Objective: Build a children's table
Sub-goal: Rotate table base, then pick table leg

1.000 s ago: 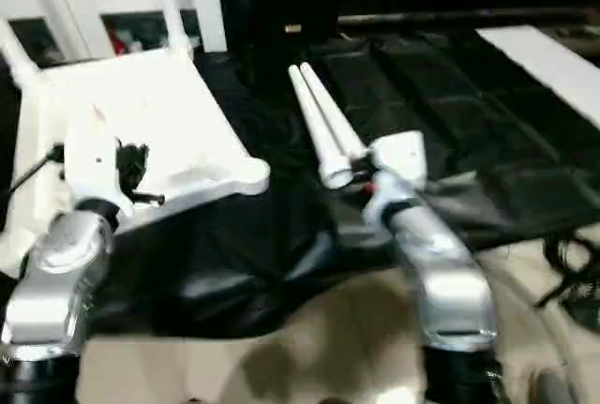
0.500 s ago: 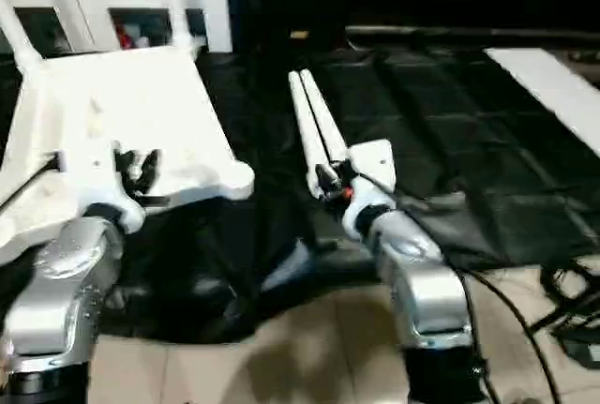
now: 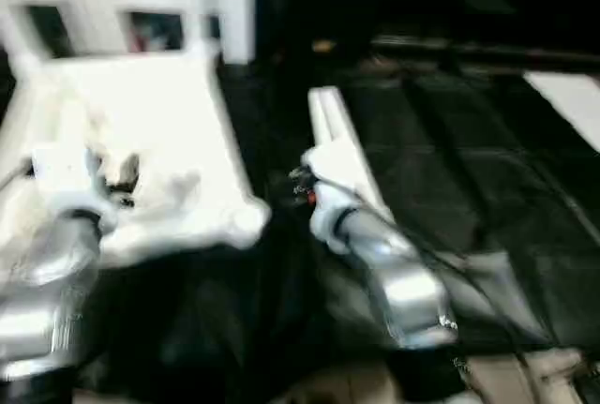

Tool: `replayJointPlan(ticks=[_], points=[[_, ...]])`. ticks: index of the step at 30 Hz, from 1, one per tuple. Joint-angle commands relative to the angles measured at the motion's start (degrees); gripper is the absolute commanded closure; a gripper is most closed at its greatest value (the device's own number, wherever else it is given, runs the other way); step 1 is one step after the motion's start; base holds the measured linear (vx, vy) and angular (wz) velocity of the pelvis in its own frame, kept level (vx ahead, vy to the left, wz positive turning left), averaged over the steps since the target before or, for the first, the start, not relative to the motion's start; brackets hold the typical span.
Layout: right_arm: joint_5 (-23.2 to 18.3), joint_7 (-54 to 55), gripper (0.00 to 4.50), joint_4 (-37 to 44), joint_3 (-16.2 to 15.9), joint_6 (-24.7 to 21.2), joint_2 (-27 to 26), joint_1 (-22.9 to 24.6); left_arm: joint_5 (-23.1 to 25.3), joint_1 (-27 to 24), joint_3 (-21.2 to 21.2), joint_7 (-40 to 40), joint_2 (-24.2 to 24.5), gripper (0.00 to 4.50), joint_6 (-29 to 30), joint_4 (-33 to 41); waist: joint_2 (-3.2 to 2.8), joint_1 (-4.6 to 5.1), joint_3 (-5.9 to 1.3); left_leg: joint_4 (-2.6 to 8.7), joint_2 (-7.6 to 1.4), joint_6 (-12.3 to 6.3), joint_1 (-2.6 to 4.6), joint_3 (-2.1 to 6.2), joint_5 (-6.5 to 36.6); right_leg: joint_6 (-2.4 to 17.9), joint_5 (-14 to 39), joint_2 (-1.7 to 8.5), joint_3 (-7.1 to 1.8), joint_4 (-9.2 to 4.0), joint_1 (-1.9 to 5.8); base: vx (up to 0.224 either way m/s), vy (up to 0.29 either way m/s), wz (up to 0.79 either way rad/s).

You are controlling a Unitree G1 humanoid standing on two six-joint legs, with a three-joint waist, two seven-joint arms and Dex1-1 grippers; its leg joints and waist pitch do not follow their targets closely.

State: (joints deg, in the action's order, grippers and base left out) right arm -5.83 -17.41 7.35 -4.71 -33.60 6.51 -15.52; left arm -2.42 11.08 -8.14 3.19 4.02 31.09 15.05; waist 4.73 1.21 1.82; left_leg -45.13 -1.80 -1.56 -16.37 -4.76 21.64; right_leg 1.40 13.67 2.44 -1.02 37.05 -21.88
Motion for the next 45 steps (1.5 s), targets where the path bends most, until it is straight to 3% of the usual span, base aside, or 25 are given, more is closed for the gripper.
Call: replayJointPlan(ticks=[1, 2, 3, 4, 5, 6, 7, 8, 9, 10, 11, 12, 13, 14, 15, 18, 22, 26, 29, 32, 33, 35, 38, 41, 45], points=[[0.6, 1.4, 2.31, 0.9, -0.6, -2.1, -0.8, -1.5, -0.1, -0.1, -1.1, 0.3, 0.9, 1.28, 0.5, 0.8, -0.09, -2.39, -3.58, 0.41, -2.75, 1.51, -6.54, 1.83, -11.1, 23.3, -28.3, 11.81, -9.03, -3.98, 10.17, 0.198, -0.010, 0.05], [0.7, 2.0, 2.31, 0.9, -0.4, -3.5, -0.8, -1.8, -0.4, 0.0, -1.1, 0.5, 0.9, 1.21, 0.6, 0.7, -1.85, -3.16, -3.30, 3.43, -6.91, 3.38, -8.09, 4.26, -20.3, 24.7, -57.8, 12.41, -6.42, -2.41, 8.25, 0.000, 0.000, 0.00], [-1.5, 1.0, 2.31, 1.2, 0.6, -5.2, -1.0, -2.1, -0.8, 0.0, -0.9, 1.1, 1.1, 1.11, 0.6, 0.6, -2.62, -3.23, -2.97, 7.57, -7.95, 2.81, -8.22, 4.46, -27.1, 21.5, -59.7, 9.64, -3.57, -0.93, 7.12, -0.231, -0.037, -0.04], [-3.5, 0.8, 2.12, 1.9, 2.1, -6.1, -1.2, -2.5, -1.6, 0.0, -0.7, 2.3, 1.4, 1.05, 0.4, 0.5, -5.62, -3.09, -3.21, 12.24, -8.04, 1.23, -5.99, 3.20, -43.6, 12.4, -52.2, 2.23, 1.70, 0.54, 5.29, -0.231, -0.037, -0.04], [-3.4, 1.0, 1.94, 1.8, 2.6, -6.7, -0.8, -3.1, -1.8, 0.1, -0.1, 3.3, 1.9, 0.89, 0.3, 0.7, -6.04, -2.39, -2.55, 11.27, -11.27, -0.64, -4.86, 4.13, -47.3, 8.4, -38.9, 0.20, 2.96, 1.56, 2.39, -0.213, -0.081, -0.18], [-3.0, 1.3, 1.91, 1.7, 2.8, -7.1, -0.5, -3.5, -1.8, 0.1, 0.2, 4.0, 2.2, 0.82, 0.2, 0.9, -6.72, -2.79, -3.17, 12.29, -16.15, -6.51, -2.84, 6.50, -46.4, 3.5, -10.8, 4.42, 0.41, 0.60, 0.67, -0.089, -0.037, 0.00], [-2.6, 1.6, 1.91, 1.5, 3.1, -8.1, 0.0, -4.3, -2.2, 0.3, 0.5, 5.1, 2.7, 0.82, -0.2, 0.7, -6.17, -3.29, -2.56, 12.78, -13.62, -4.62, -4.21, 3.67, -30.9, 5.8, -8.4, 4.79, 0.38, -1.49, 1.37, -0.089, -0.037, 0.00], [-2.5, 1.7, 1.74, 1.3, 3.2, -8.6, 0.2, -4.6, -2.5, 0.4, 0.7, 5.6, 3.0, 0.68, -0.3, 0.7, -5.44, -3.30, -2.43, 12.68, -11.81, -2.64, -4.87, 2.03, -22.3, 7.6, -8.4, 5.00, 0.16, -2.65, 2.13, 0.000, 0.000, 0.00], [-2.2, 1.9, 1.74, 1.1, 3.4, -9.8, 0.6, -5.3, -2.8, 0.6, 1.4, 7.0, 4.0, 0.68, -0.4, 0.4, -4.47, -4.13, -2.16, 13.00, -9.74, 1.03, -5.79, -0.34, -11.8, 10.0, -6.1, 6.02, -0.13, -4.18, 3.41, -0.073, 0.032, 0.05], [-1.9, 2.0, 1.63, 0.9, 3.4, -10.5, 1.0, -5.8, -2.7, 0.7, 2.0, 7.8, 4.9, 0.56, -0.2, 0.2, -4.15, -4.41, -1.92, 13.31, -9.74, 2.32, -5.49, -0.87, -7.5, 10.1, -2.5, 6.10, -0.19, -4.70, 3.31, -0.073, 0.032, 0.05], [-1.4, 2.2, 1.50, 0.5, 3.3, -10.9, 1.4, -6.6, -2.5, 0.9, 2.6, 8.5, 5.8, 0.41, -0.2, -0.1, -4.47, -4.59, -1.66, 13.88, -10.17, 4.12, -4.62, -1.52, -1.0, 10.0, 6.2, 5.80, -0.12, -5.34, 2.70, -0.080, 0.015, 0.07], [-0.7, 3.1, 1.45, -0.1, 3.5, -11.7, 1.6, -7.8, -2.9, 1.2, 3.2, 10.2, 6.7, 0.36, -0.1, -0.5, -4.47, -4.12, -1.16, 14.83, -10.49, 5.94, -4.48, -1.76, 4.5, 8.9, 15.0, 5.32, 0.17, -5.80, 2.24, -0.075, 0.017, -0.03], [-0.4, 3.7, 1.37, -0.6, 3.6, -12.6, 1.7, -8.7, -3.1, 1.5, 3.7, 11.4, 7.5, 0.29, -0.1, -0.8, -4.47, -4.12, -1.16, 14.83, -10.49, 5.94, -4.48, -1.76, 4.5, 8.9, 15.0, 5.32, 0.17, -5.80, 2.24, -0.075, 0.017, -0.03], [0.0, 4.5, 1.37, -1.2, 3.6, -14.3, 2.1, -10.1, -3.1, 2.0, 4.6, 13.4, 9.0, 0.29, -0.2, -1.2, -4.51, -3.70, -1.02, 15.39, -10.57, 7.77, -4.44, -1.62, 9.2, 7.0, 22.3, 5.36, 0.46, -6.05, 2.03, -0.076, 0.027, -0.15], [0.1, 5.0, 1.29, -1.6, 3.4, -16.4, 2.5, -11.4, -2.9, 2.5, 5.7, 15.6, 10.6, 0.07, -1.0, -1.8, -4.83, -3.31, -1.26, 15.61, -10.61, 9.30, -4.34, -1.25, 11.6, 5.6, 24.2, 5.33, 0.59, -5.99, 1.73, -0.069, 0.024, -0.15], [-0.3, 6.6, 1.29, -4.3, 4.4, -21.3, 2.5, -14.3, -2.7, 4.4, 6.9, 18.5, 12.7, 0.07, -1.5, -3.0, -4.91, -2.92, -1.21, 15.84, -10.56, 10.45, -4.07, -1.30, 13.2, 4.9, 20.6, 5.42, 0.33, -6.14, 1.01, -0.042, 0.014, -0.08], [0.4, 8.4, 1.29, -10.0, 6.2, -26.0, 2.8, -18.6, -3.2, 6.3, 9.1, 22.8, 15.7, 0.07, -1.2, -4.2, -4.86, -2.81, -1.51, 15.40, -10.35, 10.15, -4.37, -1.74, 11.5, 5.1, 21.1, 5.82, 0.38, -6.18, 0.91, 0.000, 0.000, 0.00], [0.7, 9.0, 1.29, -13.8, 7.4, -29.9, 3.4, -21.3, -5.6, 6.8, 11.5, 29.1, 18.3, 0.07, -0.9, -3.5, -4.95, -3.06, -1.91, 15.41, -10.49, 9.41, -4.71, -2.20, 7.1, 6.1, 15.3, 5.67, 0.44, -5.55, 1.18, 0.000, 0.000, 0.00], [0.8, 10.3, 1.29, -15.6, 8.5, -32.6, 3.8, -22.6, -7.7, 6.1, 13.5, 34.3, 20.5, 0.07, 0.2, -0.9, -4.86, -3.37, -2.29, 15.12, -10.54, 8.45, -4.98, -2.84, 1.3, 7.7, 7.8, 5.52, 0.51, -4.82, 1.45, 0.000, 0.000, 0.00], [0.4, 10.1, 1.29, -17.2, 8.7, -35.8, 4.5, -23.5, -11.6, 5.1, 14.9, 39.4, 22.7, 0.07, 4.1, 2.3, -4.88, -3.60, -2.53, 14.69, -10.40, 7.54, -5.06, -3.42, -3.8, 9.3, 0.6, 5.31, 0.63, -4.09, 1.78, 0.000, 0.000, 0.00], [0.2, 9.8, 1.29, -18.8, 8.9, -37.4, 4.8, -23.9, -14.8, 4.2, 15.4, 42.4, 23.8, 0.07, 6.8, 4.6, -4.82, -3.68, -2.56, 14.57, -10.36, 7.18, -5.11, -3.67, -5.0, 9.8, -0.9, 5.29, 0.63, -4.00, 1.97, 0.000, 0.000, 0.00], [0.0, 9.6, 1.29, -19.9, 9.1, -38.1, 5.0, -24.1, -16.0, 3.9, 15.8, 43.6, 24.3, 0.07, 7.7, 5.6, -4.79, -3.76, -2.55, 14.49, -10.45, 6.84, -5.02, -3.87, -5.5, 10.2, -2.0, 5.22, 0.60, -3.92, 2.02, 0.000, 0.000, 0.00], [0.2, 9.7, 1.29, -22.0, 9.2, -38.4, 5.3, -24.5, -16.6, 3.8, 15.9, 43.7, 24.2, 0.07, 8.7, 5.8, -4.76, -3.76, -2.44, 14.55, -10.53, 6.82, -4.88, -3.99, -5.0, 10.3, -1.1, 5.13, 0.57, -4.03, 2.03, 0.000, 0.000, 0.00], [-0.2, 8.8, 1.29, -24.5, 9.0, -38.6, 5.5, -25.1, -16.0, 4.1, 16.5, 43.5, 24.6, 0.07, 8.3, 5.2, -4.55, -3.71, -2.10, 14.75, -10.68, 7.66, -4.63, -4.02, -1.3, 9.5, 5.5, 5.29, 0.40, -4.61, 1.83, 0.000, 0.000, 0.00], [-1.2, 6.8, 1.29, -27.3, 8.9, -38.5, 5.5, -26.2, -16.2, 4.3, 16.7, 43.5, 25.1, 0.07, 8.9, 5.4, -4.48, -3.67, -1.97, 14.90, -10.77, 8.54, -4.51, -3.90, 1.2, 8.3, 10.3, 5.40, 0.35, -4.98, 1.60, 0.000, 0.000, 0.00]])
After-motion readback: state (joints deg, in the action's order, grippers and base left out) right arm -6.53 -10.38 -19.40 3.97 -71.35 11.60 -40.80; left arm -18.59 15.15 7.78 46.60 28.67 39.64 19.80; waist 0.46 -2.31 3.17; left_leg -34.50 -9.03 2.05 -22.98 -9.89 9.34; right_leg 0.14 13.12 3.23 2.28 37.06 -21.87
